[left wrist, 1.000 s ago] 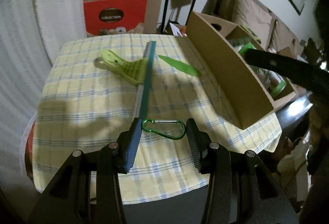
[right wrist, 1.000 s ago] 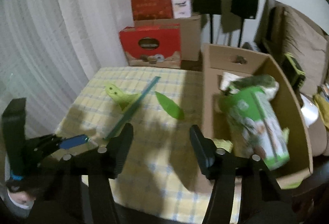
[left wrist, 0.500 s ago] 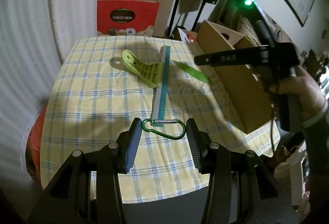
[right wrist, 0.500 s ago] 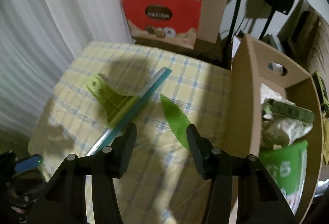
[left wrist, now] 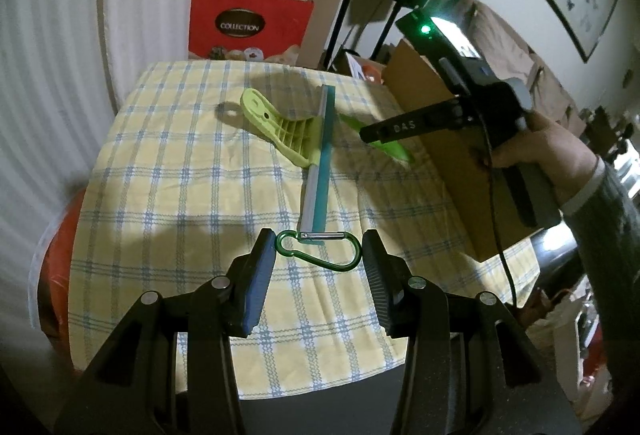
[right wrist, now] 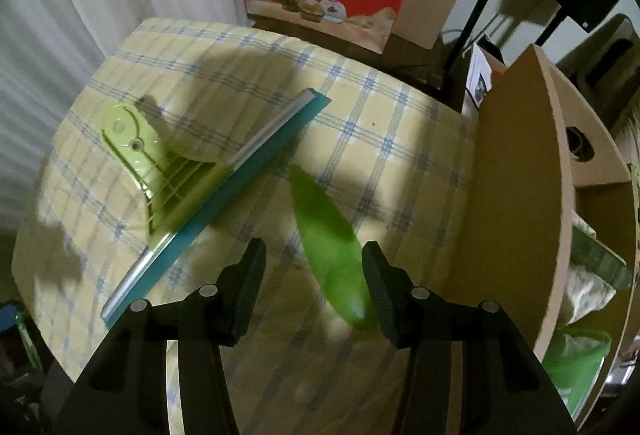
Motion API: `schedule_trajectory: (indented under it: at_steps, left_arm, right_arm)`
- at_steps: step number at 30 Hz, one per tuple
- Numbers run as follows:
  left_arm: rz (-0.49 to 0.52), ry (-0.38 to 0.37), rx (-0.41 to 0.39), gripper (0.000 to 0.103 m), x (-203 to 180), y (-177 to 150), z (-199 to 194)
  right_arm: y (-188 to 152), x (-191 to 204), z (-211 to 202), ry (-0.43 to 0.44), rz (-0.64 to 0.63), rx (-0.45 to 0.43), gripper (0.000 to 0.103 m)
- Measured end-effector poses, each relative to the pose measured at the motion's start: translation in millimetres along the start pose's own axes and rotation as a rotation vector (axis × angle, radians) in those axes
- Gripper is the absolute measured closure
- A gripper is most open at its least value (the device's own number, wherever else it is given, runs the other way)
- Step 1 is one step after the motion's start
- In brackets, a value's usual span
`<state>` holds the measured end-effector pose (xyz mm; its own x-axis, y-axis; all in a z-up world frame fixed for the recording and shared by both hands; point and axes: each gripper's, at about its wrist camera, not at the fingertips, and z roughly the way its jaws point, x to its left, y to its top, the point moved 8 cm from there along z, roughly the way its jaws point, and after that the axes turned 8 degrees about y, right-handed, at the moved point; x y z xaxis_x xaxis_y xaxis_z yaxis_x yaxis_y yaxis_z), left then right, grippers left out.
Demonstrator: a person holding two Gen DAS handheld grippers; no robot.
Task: Organize objects
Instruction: 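Close the right gripper on the green leaf-shaped piece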
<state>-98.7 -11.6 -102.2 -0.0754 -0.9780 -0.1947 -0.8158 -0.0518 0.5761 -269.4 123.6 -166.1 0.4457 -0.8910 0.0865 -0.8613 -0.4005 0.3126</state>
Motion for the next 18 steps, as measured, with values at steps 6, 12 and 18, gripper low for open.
schedule_trajectory:
  at_steps: [6,12,18]
  left_arm:
    - [-0.009,-0.007,-0.003,0.062,2,1,-1]
    - [-0.016,-0.015,0.004,0.062,3,0,2]
    - [-0.013,-0.020,0.005,0.062,1,-1,1]
  right_arm:
    - [0,-7,13,-0.004,0.011,0.042,0.052]
    - [2,-11,16,0.016,0.049,0.071,0.050]
    - [-2,-5,11,0.045,0.049,0.062,0.068]
